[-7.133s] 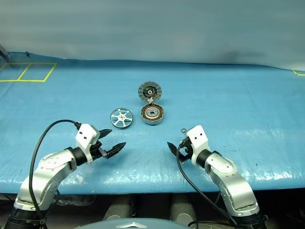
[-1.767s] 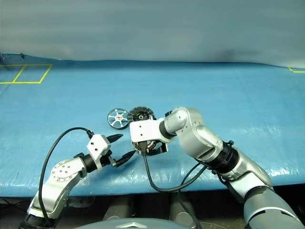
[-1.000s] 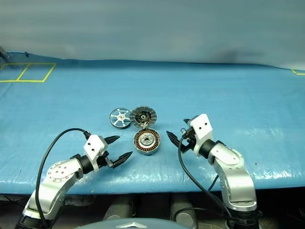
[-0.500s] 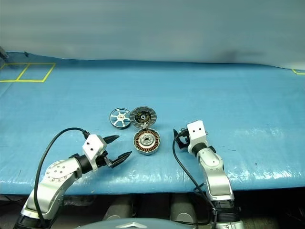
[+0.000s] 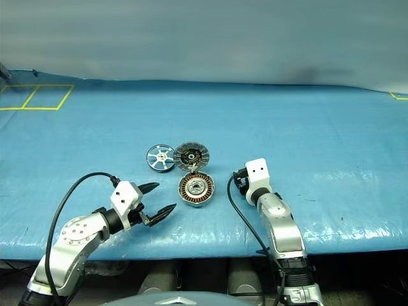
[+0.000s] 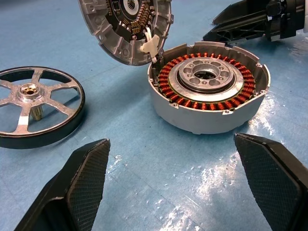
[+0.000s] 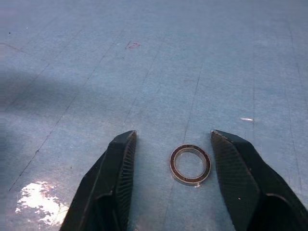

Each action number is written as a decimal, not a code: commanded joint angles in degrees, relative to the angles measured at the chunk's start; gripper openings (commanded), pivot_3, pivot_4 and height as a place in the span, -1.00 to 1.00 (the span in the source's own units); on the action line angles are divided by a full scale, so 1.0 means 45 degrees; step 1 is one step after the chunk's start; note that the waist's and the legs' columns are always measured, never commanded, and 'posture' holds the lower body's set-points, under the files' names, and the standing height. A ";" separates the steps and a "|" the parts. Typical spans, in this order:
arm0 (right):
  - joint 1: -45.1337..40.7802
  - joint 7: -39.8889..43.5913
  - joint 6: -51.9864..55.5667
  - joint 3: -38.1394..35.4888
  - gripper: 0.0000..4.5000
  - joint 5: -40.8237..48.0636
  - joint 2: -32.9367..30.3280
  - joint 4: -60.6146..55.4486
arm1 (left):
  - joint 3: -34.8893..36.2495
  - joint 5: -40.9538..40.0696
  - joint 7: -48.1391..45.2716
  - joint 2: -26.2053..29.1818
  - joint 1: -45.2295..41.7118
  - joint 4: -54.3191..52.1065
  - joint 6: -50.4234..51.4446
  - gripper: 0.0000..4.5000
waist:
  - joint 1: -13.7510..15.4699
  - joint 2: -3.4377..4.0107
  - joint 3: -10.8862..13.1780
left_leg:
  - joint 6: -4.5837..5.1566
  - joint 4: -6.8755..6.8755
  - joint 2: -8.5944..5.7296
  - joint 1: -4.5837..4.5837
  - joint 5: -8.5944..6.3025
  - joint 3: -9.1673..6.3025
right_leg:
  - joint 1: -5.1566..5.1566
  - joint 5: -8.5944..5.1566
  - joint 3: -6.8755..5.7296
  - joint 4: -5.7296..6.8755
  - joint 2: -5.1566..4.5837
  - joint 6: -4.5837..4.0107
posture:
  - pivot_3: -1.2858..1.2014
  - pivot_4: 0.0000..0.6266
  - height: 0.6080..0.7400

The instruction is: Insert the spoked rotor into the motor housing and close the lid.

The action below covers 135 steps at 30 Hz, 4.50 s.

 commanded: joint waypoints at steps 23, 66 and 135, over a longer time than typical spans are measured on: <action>0.0062 0.1924 0.2849 0.2871 -0.70 0.1118 -0.1648 -0.6136 | 0.0297 0.0052 0.0145 -0.0010 0.0085 -0.0379 -0.0672 1.00 | 0.0034 0.0000 -0.0001 | 0.0000 -0.0008 0.0001 -0.0025 -0.0001 -0.0011 | -0.0021 -0.0005 -0.0010 -0.0016 -0.0004 -0.0003 | 0.03 -0.52 1.00; -0.0406 0.1958 0.1695 0.4390 -0.70 0.0954 -0.0504 -0.2868 | 0.0348 -0.0012 0.0380 -0.0075 0.0415 -0.0555 -0.0754 1.00 | -0.0029 0.0001 -0.0001 | -0.0001 -0.0011 0.0003 -0.0014 -0.0001 -0.0010 | -0.0020 -0.0005 -0.0009 -0.0007 0.0000 -0.0004 | 0.03 -0.52 1.00; -0.0731 0.0744 0.3852 0.4105 -0.99 0.1794 -0.0566 -0.4539 | 0.0297 -0.0064 0.0427 -0.0085 0.0497 -0.0648 -0.0580 1.00 | -0.0030 0.0001 0.0000 | -0.0001 -0.0015 0.0004 -0.0021 -0.0002 -0.0014 | -0.0027 -0.0008 -0.0013 -0.0011 -0.0002 -0.0008 | 0.03 -0.52 1.00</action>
